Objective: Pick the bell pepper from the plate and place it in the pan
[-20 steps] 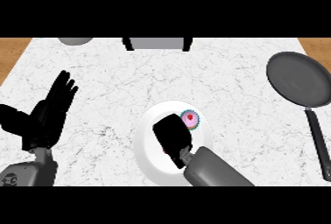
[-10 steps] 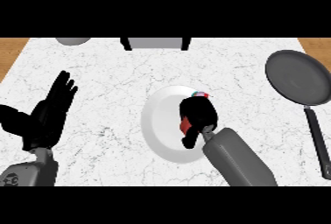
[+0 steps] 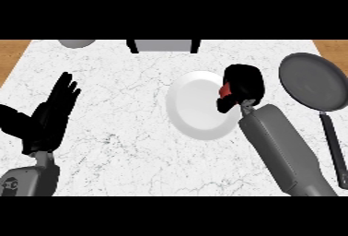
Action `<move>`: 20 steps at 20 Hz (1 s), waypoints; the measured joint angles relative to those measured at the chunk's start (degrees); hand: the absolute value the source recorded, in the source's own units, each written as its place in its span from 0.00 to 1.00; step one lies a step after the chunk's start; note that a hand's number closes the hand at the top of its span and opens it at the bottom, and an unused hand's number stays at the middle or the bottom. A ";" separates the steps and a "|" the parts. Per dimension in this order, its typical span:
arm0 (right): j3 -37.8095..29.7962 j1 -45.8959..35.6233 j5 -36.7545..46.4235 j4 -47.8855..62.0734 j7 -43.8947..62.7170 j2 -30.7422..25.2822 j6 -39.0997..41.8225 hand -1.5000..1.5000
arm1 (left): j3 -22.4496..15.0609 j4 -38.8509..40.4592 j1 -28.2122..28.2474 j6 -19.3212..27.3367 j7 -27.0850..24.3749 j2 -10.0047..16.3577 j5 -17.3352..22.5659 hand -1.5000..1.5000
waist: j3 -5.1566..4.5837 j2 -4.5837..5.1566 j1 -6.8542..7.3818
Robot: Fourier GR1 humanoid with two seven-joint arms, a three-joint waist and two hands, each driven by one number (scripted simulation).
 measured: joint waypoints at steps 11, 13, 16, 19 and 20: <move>-5.72 -6.21 4.84 -12.17 4.53 -6.36 3.25 1.00 | 0.37 0.04 0.50 -0.63 -0.43 -0.30 -0.16 0.50 | 0.00 -0.06 0.08; -8.01 -6.47 4.64 -12.87 4.56 -7.52 3.24 1.00 | 0.28 0.29 0.15 -0.65 -0.47 -0.34 -0.48 0.50 | 0.00 -0.02 0.10; -11.58 -7.02 4.51 -11.08 3.38 -9.28 1.29 1.00 | 0.43 0.09 0.04 -0.69 -0.40 -0.37 -0.56 0.50 | 0.01 0.04 0.29; -15.23 -5.66 3.71 -9.92 1.01 -11.92 -1.09 1.00 | 0.16 -1.36 1.52 -0.69 -0.42 -0.75 -0.75 0.50 | 0.02 0.06 0.35; -16.71 -4.99 3.06 -9.44 -0.37 -13.19 -2.00 1.00 | 0.47 -1.16 0.72 -0.57 0.14 -0.54 -0.65 0.50 | 0.03 0.09 0.26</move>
